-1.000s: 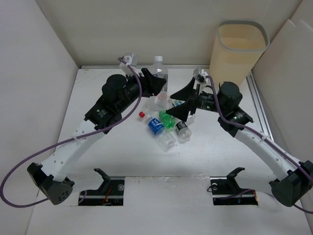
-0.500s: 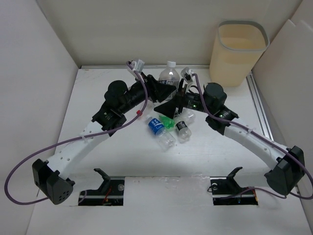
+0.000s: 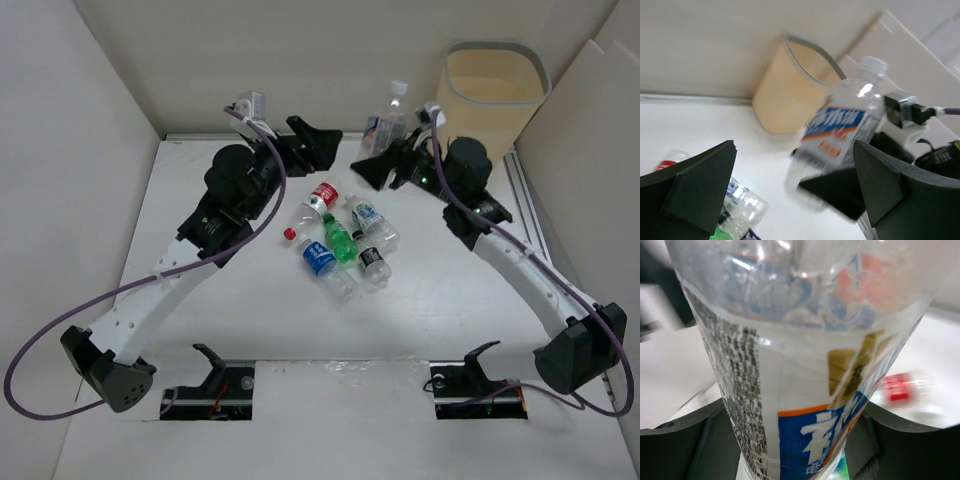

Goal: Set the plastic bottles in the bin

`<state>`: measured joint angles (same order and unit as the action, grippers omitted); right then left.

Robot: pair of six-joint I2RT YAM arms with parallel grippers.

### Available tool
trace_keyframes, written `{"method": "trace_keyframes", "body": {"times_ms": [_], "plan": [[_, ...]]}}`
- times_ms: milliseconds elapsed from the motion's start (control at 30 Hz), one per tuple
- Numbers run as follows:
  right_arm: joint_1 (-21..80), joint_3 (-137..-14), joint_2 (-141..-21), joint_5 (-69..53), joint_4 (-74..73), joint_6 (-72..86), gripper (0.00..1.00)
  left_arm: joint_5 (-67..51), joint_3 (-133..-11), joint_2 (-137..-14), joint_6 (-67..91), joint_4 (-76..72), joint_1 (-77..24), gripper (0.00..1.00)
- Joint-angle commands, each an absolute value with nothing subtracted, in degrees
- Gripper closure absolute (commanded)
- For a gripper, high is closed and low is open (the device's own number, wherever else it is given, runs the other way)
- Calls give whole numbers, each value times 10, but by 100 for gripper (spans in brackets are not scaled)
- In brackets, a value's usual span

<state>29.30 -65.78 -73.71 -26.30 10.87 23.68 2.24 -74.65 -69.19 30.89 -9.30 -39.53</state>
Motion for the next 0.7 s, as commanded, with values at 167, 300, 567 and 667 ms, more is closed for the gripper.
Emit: {"method": "trace_keyframes", "body": {"times_ms": [167, 300, 567, 667], "plan": [[97, -923, -865, -160, -32, 181, 97, 198, -817, -684, 274, 7, -373, 0], [29, -1096, -998, -148, -82, 187, 97, 192, -786, -684, 264, 7, -373, 0], [-47, -1459, -1233, -136, -160, 187, 95, 166, -741, -702, 219, -47, -373, 0], [-60, -1444, -1240, -88, -140, 187, 61, 200, -753, -734, 204, -40, -367, 0]]}}
